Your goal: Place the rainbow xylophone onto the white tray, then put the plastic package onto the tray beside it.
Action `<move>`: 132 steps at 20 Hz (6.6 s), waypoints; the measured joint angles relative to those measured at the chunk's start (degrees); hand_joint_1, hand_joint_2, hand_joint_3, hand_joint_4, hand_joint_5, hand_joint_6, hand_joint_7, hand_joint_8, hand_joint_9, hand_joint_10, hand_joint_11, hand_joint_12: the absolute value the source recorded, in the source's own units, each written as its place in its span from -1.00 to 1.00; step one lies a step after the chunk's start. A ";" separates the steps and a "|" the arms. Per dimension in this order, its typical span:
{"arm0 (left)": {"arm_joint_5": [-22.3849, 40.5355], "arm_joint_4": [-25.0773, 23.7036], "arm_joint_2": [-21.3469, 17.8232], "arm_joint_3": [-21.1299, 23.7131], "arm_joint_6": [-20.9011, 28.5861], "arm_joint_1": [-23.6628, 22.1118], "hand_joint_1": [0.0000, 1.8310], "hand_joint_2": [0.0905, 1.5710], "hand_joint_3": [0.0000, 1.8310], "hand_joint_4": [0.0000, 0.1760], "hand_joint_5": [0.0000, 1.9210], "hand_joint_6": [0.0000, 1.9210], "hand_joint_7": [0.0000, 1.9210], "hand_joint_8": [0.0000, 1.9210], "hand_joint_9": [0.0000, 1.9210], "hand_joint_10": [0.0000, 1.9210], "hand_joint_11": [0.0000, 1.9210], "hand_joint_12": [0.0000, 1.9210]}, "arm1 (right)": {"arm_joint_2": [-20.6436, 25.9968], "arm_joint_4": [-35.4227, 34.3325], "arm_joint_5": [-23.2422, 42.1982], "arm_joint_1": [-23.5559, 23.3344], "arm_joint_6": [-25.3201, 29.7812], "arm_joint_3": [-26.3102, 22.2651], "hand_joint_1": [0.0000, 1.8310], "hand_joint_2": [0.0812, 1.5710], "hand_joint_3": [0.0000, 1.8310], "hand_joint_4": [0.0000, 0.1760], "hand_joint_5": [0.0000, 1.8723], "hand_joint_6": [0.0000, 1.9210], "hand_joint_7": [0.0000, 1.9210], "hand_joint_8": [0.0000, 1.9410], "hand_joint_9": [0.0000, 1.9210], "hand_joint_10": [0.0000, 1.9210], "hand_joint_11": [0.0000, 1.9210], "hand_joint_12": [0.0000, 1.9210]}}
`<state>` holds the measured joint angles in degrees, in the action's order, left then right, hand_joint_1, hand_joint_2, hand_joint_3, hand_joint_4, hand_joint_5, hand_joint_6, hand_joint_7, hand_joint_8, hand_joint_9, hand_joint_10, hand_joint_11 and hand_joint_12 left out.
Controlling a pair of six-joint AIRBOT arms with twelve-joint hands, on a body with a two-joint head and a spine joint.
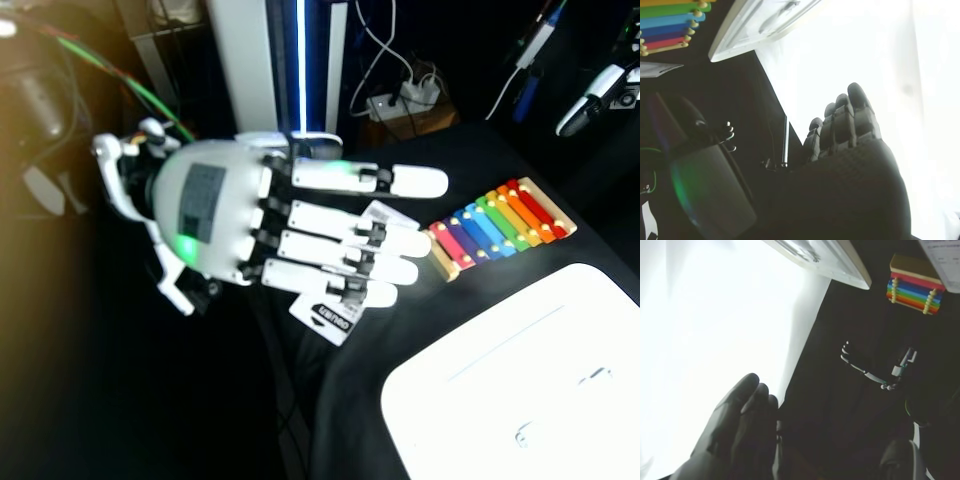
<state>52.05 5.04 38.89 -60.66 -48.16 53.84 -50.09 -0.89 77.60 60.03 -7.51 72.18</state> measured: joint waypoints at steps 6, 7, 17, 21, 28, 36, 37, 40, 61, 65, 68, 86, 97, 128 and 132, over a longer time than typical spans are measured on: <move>-0.96 -0.72 0.02 0.00 -0.09 -0.46 -0.43 0.00 -1.00 -1.00 -0.84 -1.00 -0.72 -1.00 -0.60 -0.98 -1.00 0.08 | -0.79 -0.04 -0.02 0.00 0.00 0.24 -0.36 -0.03 -0.99 -1.00 -0.76 -0.99 -0.83 -1.00 -0.93 -1.00 -1.00 -1.00; -1.53 -1.38 0.13 -0.02 -0.09 -1.07 -0.42 0.00 -1.00 -1.00 -0.85 -1.00 -0.72 -1.00 -0.60 -0.98 -1.00 0.08 | -0.85 0.04 -0.13 0.00 0.00 0.24 -0.36 -0.03 -0.99 -1.00 -0.76 -0.99 -0.84 -1.00 -0.94 -1.00 -1.00 -1.00; -15.74 -19.34 3.98 -3.69 9.16 -9.60 -0.23 -0.16 -1.00 -1.00 -1.00 -1.00 -1.00 -1.00 -0.97 -1.00 -1.00 -0.60 | -1.33 0.13 -0.13 0.00 0.07 0.46 -0.34 -0.01 -0.98 -1.00 -0.75 -1.00 -0.86 -0.99 -0.96 -1.00 -1.00 -1.00; -21.59 -32.85 7.23 -6.05 19.54 -14.27 -0.20 -0.20 -1.00 -1.00 -1.00 -1.00 -1.00 -1.00 -0.99 -1.00 -1.00 -0.78 | -1.75 0.66 -0.15 0.00 0.13 0.52 -0.30 -0.02 -0.99 -1.00 -0.76 -1.00 -0.86 -1.00 -0.95 -0.99 -1.00 -1.00; -24.02 -45.05 7.50 -6.56 29.49 -15.58 -0.26 -0.28 -1.00 -1.00 -1.00 -1.00 -1.00 -1.00 -1.00 -1.00 -0.98 -0.82 | -1.86 0.57 -0.13 0.00 0.13 0.57 -0.33 0.00 -0.99 -1.00 -0.77 -1.00 -0.90 -1.00 -0.97 -1.00 -1.00 -1.00; -23.56 -57.94 7.67 -6.71 41.70 -15.61 -0.36 -0.30 -1.00 -1.00 -1.00 -1.00 -1.00 -1.00 -0.97 -0.99 -0.93 -0.80 | -2.47 0.48 -0.13 0.31 0.15 0.70 -0.29 0.00 -1.00 -1.00 -0.77 -1.00 -0.88 -0.99 -0.95 -0.99 -1.00 -1.00; -23.54 -59.17 7.67 -6.71 42.32 -15.72 -0.37 -0.29 -1.00 -1.00 -1.00 -1.00 -1.00 -1.00 -0.96 -0.99 -0.94 -0.81 | -2.47 0.46 -0.13 0.31 0.15 0.72 -0.28 -0.01 -1.00 -1.00 -0.78 -1.00 -0.88 -0.99 -0.95 -0.99 -1.00 -1.00; -23.76 -59.69 7.74 -6.71 42.42 -15.82 -0.31 -0.28 -1.00 -1.00 -1.00 -1.00 -1.00 -1.00 -0.97 -0.99 -0.95 -0.81 | -2.58 0.44 -0.17 0.31 0.15 0.94 -0.28 0.00 -1.00 -1.00 -0.76 -0.99 -0.89 -1.00 -0.95 -0.99 -1.00 -1.00; -27.80 -73.46 11.02 -10.01 53.88 -16.61 -0.36 -0.32 -1.00 -1.00 -1.00 -1.00 -1.00 -1.00 -0.99 -1.00 -0.93 -0.97 | -2.95 0.46 -0.33 0.31 0.17 0.94 -0.29 0.02 -0.99 -1.00 -0.78 -1.00 -0.90 -1.00 -0.94 -1.00 -1.00 -1.00; -27.80 -74.38 11.91 -10.03 54.01 -16.61 -0.41 -0.30 -0.99 -1.00 -1.00 -1.00 -0.99 -1.00 -0.98 -0.99 -0.91 -0.97 | -3.17 0.50 -0.33 0.31 0.17 0.94 -0.28 -0.01 -1.00 -1.00 -0.75 -0.99 -0.89 -1.00 -0.92 -0.99 -1.00 -1.00; -28.11 -74.55 12.55 -10.86 54.07 -16.90 -0.39 -0.30 -1.00 -1.00 -1.00 -1.00 -1.00 -1.00 -0.98 -0.99 -0.92 -0.97 | -3.17 0.46 -0.31 0.31 0.17 0.92 -0.29 -0.03 -1.00 -1.00 -0.74 -0.99 -0.88 -0.99 -0.91 -0.99 -1.00 -1.00; -31.12 -75.63 15.78 -13.16 54.16 -16.87 -0.38 -0.29 -1.00 -1.00 -1.00 -1.00 -0.99 -1.00 -0.97 -1.00 -0.90 -0.96 | -3.21 0.74 -0.33 0.31 0.22 0.79 -0.25 -0.04 -1.00 -1.00 -0.75 -1.00 -0.87 -0.99 -0.90 -0.99 -1.00 -1.00; -32.30 -76.39 19.10 -14.34 54.18 -16.28 -0.42 -0.33 -1.00 -0.69 -1.00 -1.00 -0.99 -1.00 -0.99 -1.00 -0.99 -1.00 | -3.26 1.14 -0.20 0.31 0.22 0.63 -0.24 -0.03 -1.00 -1.00 -0.78 -1.00 -0.85 -0.99 -0.89 -0.99 -1.00 -1.00; -32.09 -72.67 20.52 -15.39 54.73 -13.51 0.59 0.31 -0.99 -0.99 -0.38 -0.98 -0.29 -0.98 -0.14 -0.95 -0.48 -0.17 | -3.28 1.53 0.07 0.31 0.22 0.26 -0.20 -0.04 -1.00 -1.00 -0.78 -1.00 -0.84 -1.00 -0.87 -0.99 -0.97 -0.99; -31.78 -72.37 20.52 -15.63 54.05 -13.51 0.51 0.34 -1.00 -0.87 -0.32 -0.95 -0.24 -0.96 -0.12 -0.93 -0.49 -0.13 | -3.28 1.55 0.07 0.31 0.22 0.22 -0.20 -0.06 -1.00 -1.00 -0.78 -1.00 -0.82 -0.99 -0.85 -0.99 -0.95 -0.98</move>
<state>20.27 -67.33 59.42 -76.29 5.89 40.34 -53.36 0.67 77.67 60.34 -7.29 72.40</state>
